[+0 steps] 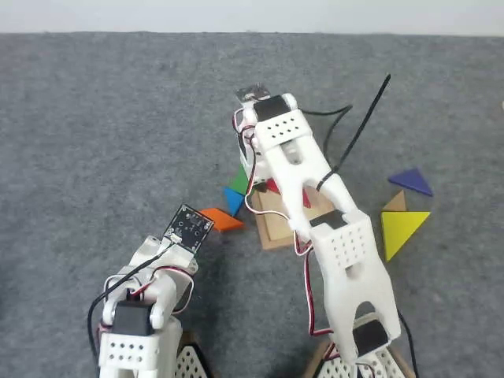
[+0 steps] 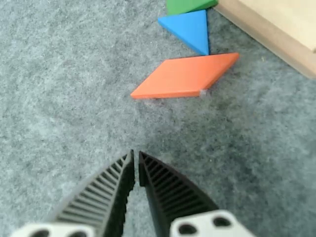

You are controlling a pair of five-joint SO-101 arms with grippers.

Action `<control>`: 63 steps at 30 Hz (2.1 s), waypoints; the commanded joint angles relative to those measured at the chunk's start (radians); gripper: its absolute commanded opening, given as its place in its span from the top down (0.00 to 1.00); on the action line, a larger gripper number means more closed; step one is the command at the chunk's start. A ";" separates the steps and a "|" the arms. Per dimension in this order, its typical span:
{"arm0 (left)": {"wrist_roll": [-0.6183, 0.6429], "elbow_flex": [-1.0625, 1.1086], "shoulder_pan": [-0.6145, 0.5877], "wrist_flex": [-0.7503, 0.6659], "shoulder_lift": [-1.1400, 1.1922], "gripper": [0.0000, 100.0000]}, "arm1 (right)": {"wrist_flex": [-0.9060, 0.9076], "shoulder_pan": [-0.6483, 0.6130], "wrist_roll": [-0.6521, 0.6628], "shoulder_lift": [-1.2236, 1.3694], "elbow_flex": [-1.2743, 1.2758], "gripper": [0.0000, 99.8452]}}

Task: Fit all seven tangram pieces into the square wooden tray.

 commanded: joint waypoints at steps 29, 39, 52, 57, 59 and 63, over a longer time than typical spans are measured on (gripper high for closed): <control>-0.012 -0.012 -0.008 0.003 -0.012 0.99 | -0.018 -0.180 0.127 -0.285 0.212 0.75; -0.012 -0.012 -0.008 0.003 -0.012 0.99 | -0.168 0.025 0.954 -0.466 0.454 0.75; -0.012 -0.012 -0.008 0.003 -0.012 0.99 | -0.189 0.065 1.453 -0.249 0.446 0.75; -0.012 -0.012 -0.008 0.003 -0.012 0.99 | -0.226 0.087 1.450 -0.214 0.446 0.75; -0.012 -0.012 -0.008 0.003 -0.012 0.99 | -0.229 0.099 1.450 -0.214 0.445 0.75; -0.012 -0.012 -0.008 0.003 -0.012 0.99 | -0.226 0.128 1.450 -0.209 0.423 0.75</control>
